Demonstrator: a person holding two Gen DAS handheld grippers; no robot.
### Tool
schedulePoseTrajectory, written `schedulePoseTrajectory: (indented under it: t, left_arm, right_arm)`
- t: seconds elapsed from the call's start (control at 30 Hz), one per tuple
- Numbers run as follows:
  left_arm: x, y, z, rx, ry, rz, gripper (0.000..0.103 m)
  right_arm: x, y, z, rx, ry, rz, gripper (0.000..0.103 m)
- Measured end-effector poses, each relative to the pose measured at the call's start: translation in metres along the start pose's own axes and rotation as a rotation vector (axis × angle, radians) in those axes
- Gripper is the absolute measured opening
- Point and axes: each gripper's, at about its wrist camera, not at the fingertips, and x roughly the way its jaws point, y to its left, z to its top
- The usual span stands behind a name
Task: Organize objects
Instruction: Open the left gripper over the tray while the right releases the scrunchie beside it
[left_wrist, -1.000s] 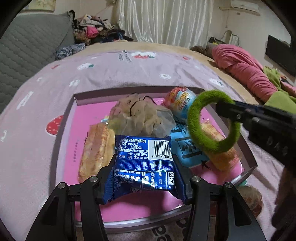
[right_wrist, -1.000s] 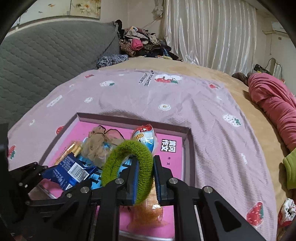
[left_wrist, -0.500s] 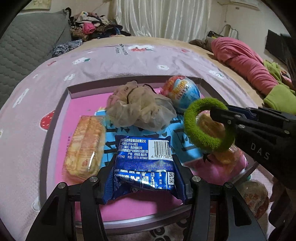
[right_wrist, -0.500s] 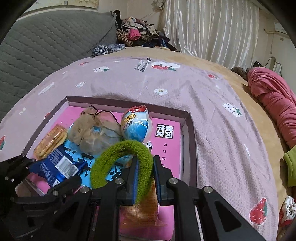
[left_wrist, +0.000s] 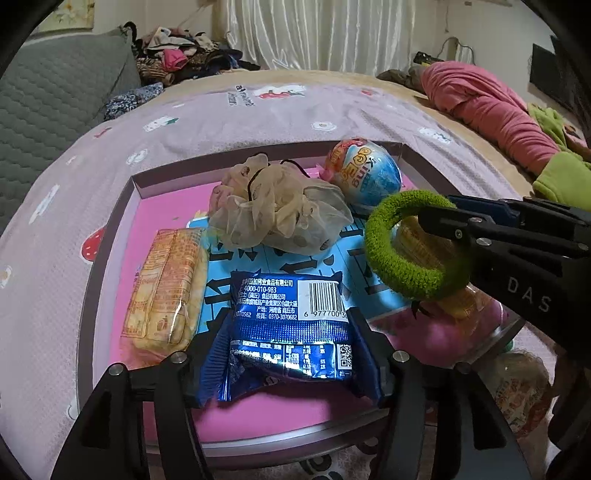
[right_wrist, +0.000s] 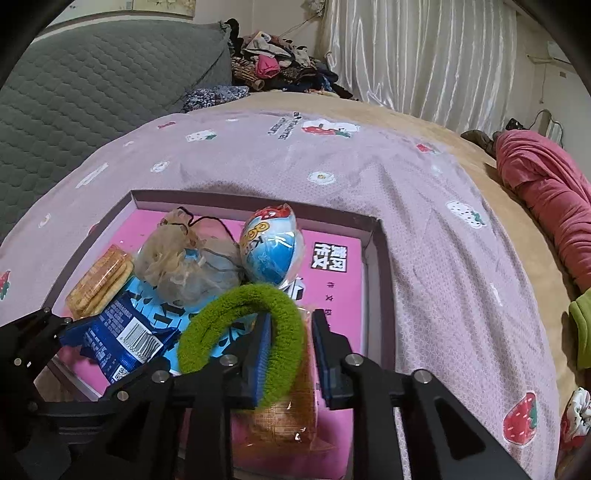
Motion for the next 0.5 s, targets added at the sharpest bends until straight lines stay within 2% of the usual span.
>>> schedulePoseTrajectory:
  t: [0.17, 0.3, 0.37, 0.5]
  left_arm:
    - [0.0000, 0.0012, -0.0016, 0.011, 0.009, 0.010, 0.071]
    - [-0.0013, -0.0009, -0.0019, 0.021, 0.017, 0.010, 0.072]
    - [-0.0016, 0.0000, -0.0015, 0.021, 0.023, 0.006, 0.072]
    - [-0.0059, 0.0026, -0.0005, 0.014, 0.023, -0.004, 0.074]
  right_arm:
    - [-0.0035, -0.0014, 0.0004, 0.007, -0.005, 0.008, 0.032]
    - [-0.0062, -0.0010, 0.0012, 0.008, -0.013, 0.003, 0.037]
    - [-0.0066, -0.0017, 0.0010, 0.009, -0.013, -0.001, 0.042]
    - [-0.0105, -0.0040, 0.0013, 0.017, -0.026, -0.006, 0.044]
